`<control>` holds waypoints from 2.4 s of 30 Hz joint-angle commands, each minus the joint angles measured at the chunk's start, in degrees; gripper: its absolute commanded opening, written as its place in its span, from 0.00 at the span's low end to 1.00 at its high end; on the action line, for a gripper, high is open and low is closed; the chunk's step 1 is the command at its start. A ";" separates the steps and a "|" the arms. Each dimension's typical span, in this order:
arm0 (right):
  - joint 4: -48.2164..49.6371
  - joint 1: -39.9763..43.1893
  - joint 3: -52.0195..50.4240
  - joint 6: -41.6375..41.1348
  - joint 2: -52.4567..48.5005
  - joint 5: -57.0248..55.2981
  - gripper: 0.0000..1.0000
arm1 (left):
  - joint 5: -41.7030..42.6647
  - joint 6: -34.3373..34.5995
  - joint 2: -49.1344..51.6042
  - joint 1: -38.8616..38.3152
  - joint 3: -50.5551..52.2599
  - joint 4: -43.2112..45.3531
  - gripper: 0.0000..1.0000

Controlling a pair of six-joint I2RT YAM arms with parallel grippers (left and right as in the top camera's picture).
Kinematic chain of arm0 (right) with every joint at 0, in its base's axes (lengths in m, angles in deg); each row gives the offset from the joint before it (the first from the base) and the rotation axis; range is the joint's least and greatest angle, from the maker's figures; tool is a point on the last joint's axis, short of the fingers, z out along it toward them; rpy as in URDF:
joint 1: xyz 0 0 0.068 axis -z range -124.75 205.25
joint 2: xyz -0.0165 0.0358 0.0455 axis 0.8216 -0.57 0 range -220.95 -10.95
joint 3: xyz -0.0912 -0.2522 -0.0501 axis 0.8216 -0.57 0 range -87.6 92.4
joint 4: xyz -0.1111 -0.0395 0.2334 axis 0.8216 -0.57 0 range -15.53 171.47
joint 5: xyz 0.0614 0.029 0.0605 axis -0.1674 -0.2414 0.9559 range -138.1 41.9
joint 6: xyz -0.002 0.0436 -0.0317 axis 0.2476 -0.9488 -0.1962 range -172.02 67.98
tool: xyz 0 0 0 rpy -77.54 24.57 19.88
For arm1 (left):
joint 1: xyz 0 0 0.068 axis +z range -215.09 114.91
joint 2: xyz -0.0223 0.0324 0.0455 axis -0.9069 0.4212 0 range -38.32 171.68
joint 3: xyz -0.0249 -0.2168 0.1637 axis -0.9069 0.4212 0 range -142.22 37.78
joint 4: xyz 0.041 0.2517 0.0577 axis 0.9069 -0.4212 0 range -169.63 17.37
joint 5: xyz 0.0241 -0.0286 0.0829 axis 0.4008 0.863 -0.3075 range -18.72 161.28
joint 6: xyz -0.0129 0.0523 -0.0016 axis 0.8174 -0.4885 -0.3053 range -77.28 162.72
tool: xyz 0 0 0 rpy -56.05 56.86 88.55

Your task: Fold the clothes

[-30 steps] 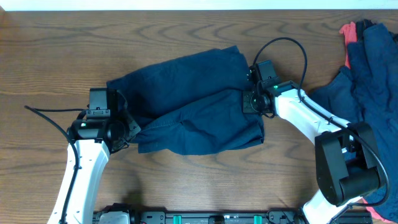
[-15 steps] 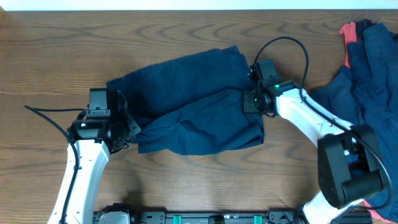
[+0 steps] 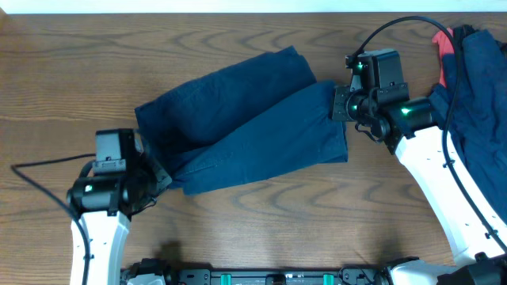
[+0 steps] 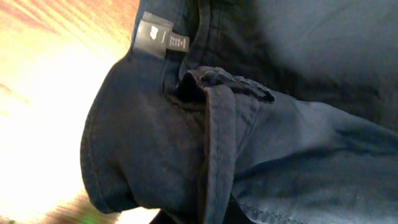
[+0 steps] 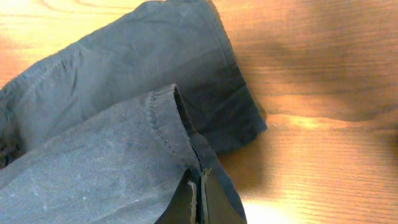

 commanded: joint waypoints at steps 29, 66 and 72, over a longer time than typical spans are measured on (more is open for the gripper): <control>-6.03 0.74 -0.94 3.89 -0.55 1.01 0.10 | 1.31 -1.01 1.46 2.67 -1.05 -0.13 0.06; 2.21 -1.01 -0.94 4.87 -25.62 8.50 0.17 | 1.29 -1.01 1.46 2.67 -1.05 0.24 0.06; 2.34 -1.01 -0.87 4.68 -25.59 8.48 0.01 | 1.29 -1.01 1.46 2.67 -1.05 0.24 0.06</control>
